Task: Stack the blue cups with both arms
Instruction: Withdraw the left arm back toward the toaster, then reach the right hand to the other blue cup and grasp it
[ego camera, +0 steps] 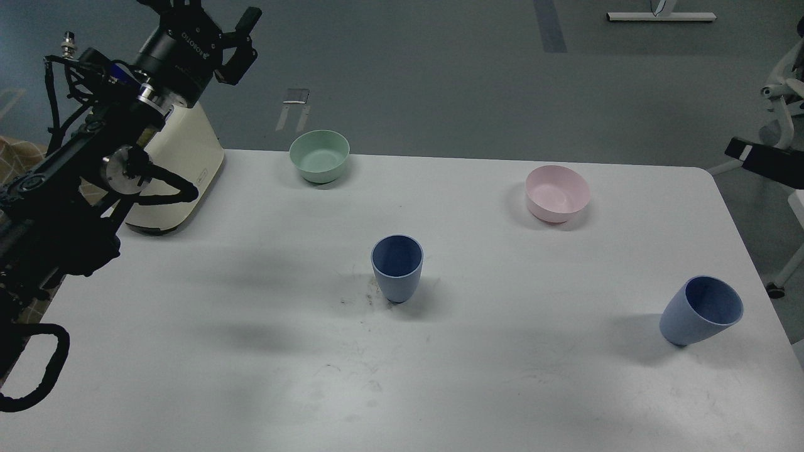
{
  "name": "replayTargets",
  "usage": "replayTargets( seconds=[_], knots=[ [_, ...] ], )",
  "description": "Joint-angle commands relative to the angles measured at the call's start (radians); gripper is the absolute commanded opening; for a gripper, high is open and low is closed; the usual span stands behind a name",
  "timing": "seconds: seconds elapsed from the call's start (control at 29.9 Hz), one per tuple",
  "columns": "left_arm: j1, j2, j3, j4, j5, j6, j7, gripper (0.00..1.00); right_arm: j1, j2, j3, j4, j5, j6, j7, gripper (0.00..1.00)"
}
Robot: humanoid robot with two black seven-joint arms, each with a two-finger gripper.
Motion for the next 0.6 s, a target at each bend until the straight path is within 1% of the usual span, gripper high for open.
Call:
replayTargets(
  seconds=[0.0,0.13,0.27,0.4,0.53,0.57],
  knots=[
    [-0.004,0.006,0.005,0.000,0.002,-0.008,0.002,0.97,-0.060,-0.059,-0.005,0.029,-0.048,0.000,0.017,1.00],
    [-0.004,0.003,0.002,0.000,0.002,-0.011,0.001,0.97,-0.136,-0.056,-0.014,0.029,-0.159,0.000,0.017,1.00],
    [-0.004,0.000,0.002,0.000,0.000,0.010,0.004,0.97,-0.201,-0.038,-0.018,0.029,-0.215,0.000,0.017,1.00],
    [-0.004,0.002,0.004,-0.002,0.002,0.009,0.004,0.97,-0.221,-0.018,-0.018,0.025,-0.243,0.000,0.016,1.00],
    [-0.007,-0.002,0.002,-0.002,0.002,0.009,0.004,0.97,-0.221,0.039,-0.016,0.025,-0.283,0.000,0.011,1.00],
    [-0.007,-0.003,0.002,-0.002,0.000,0.009,0.004,0.97,-0.222,0.049,-0.018,0.023,-0.306,0.000,0.011,0.99]
  ],
)
